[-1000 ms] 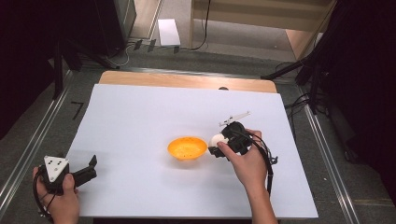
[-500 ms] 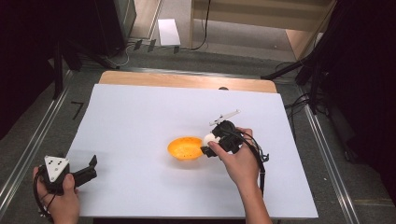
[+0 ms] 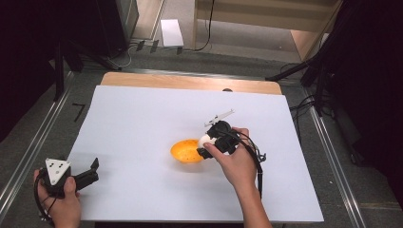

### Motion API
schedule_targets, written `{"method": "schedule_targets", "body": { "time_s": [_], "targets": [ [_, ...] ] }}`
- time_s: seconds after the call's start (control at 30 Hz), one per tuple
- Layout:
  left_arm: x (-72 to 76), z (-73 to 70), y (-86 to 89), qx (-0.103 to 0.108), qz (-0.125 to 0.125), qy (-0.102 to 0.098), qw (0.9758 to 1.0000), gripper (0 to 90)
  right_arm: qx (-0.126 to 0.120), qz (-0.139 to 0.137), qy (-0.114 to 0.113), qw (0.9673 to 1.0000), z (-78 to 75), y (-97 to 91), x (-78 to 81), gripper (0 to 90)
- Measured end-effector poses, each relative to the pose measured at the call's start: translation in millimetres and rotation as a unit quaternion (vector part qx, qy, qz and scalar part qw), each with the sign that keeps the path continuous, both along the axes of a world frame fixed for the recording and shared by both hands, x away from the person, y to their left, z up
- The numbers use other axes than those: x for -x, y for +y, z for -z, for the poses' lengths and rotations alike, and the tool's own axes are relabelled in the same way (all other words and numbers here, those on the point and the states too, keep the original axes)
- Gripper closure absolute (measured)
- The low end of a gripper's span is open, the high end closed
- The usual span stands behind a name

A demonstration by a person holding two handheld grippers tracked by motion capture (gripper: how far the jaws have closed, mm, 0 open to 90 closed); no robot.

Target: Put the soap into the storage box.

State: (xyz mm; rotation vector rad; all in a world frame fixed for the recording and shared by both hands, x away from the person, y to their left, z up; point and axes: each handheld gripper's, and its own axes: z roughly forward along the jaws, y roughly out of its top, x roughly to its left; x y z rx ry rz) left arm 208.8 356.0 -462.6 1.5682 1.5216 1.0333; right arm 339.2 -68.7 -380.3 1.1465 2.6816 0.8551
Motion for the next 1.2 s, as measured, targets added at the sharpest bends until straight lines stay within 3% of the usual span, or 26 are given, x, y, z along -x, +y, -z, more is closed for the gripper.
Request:
{"method": "schedule_targets", "body": {
  "time_s": [0.67,1.2],
  "targets": [
    [-0.2,0.1,0.0,0.0,0.0,0.0,1.0,0.0,0.001,-0.012,-0.001,0.9999,7.7,23.9,-1.5,24.6],
    [-0.3,0.1,0.4,0.002,0.0,0.0,1.0,0.0,0.009,-0.007,0.009,0.9999,18.7,38.2,-2.5,24.6]
  ]
}}
